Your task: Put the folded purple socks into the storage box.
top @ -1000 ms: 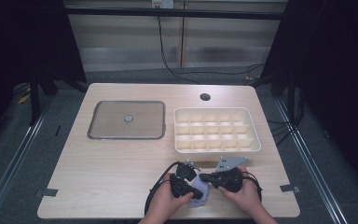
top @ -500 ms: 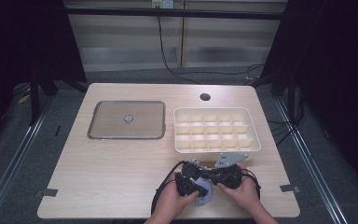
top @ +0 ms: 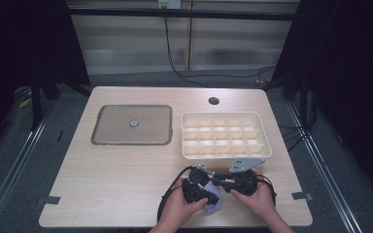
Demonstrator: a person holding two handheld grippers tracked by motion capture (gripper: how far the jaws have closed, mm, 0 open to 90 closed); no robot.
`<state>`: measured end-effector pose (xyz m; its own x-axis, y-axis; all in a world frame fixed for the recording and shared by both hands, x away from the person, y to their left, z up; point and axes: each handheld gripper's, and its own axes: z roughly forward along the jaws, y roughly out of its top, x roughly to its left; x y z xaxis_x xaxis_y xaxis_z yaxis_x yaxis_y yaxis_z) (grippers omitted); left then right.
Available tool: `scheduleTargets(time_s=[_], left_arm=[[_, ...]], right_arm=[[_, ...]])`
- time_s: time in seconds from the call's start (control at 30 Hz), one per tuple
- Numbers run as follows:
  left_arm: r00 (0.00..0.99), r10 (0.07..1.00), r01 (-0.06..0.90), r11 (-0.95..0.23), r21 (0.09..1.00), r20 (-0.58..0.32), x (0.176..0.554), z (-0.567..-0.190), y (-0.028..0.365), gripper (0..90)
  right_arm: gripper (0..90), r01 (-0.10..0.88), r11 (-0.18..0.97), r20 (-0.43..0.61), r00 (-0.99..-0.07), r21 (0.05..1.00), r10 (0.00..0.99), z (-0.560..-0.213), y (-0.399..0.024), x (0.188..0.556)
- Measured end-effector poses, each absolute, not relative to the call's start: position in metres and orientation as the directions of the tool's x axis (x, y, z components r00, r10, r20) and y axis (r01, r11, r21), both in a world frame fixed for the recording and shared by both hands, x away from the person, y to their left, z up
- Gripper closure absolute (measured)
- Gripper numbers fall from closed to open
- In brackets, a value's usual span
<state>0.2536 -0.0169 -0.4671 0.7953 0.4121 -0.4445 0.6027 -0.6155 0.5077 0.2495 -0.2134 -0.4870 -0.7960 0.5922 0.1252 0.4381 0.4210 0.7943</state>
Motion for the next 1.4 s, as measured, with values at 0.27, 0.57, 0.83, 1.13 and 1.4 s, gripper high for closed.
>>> scheduleTargets(time_s=[0.27,0.57,0.83,1.13,1.4], left_arm=[[0.792,0.429,0.609,-0.592,0.528,-0.434,0.255,-0.457,-0.009,72.4],[0.798,0.457,0.603,-0.590,0.537,-0.393,0.263,-0.449,0.013,69.9],[0.782,0.497,0.621,-0.576,0.531,-0.375,0.266,-0.455,0.034,68.9],[0.785,0.502,0.617,-0.576,0.537,-0.363,0.268,-0.458,0.039,66.6],[0.787,0.517,0.610,-0.566,0.554,-0.338,0.273,-0.458,0.046,62.2]], right_arm=[[68.0,0.462,0.391,0.157,-0.781,0.796,0.604,-0.481,-0.223,0.245],[63.5,0.468,0.398,0.170,-0.789,0.789,0.591,-0.478,-0.223,0.242],[56.5,0.495,0.386,0.213,-0.786,0.778,0.580,-0.477,-0.221,0.235],[48.2,0.511,0.410,0.207,-0.780,0.756,0.591,-0.489,-0.218,0.229],[45.5,0.525,0.396,0.203,-0.759,0.754,0.619,-0.490,-0.228,0.237]])
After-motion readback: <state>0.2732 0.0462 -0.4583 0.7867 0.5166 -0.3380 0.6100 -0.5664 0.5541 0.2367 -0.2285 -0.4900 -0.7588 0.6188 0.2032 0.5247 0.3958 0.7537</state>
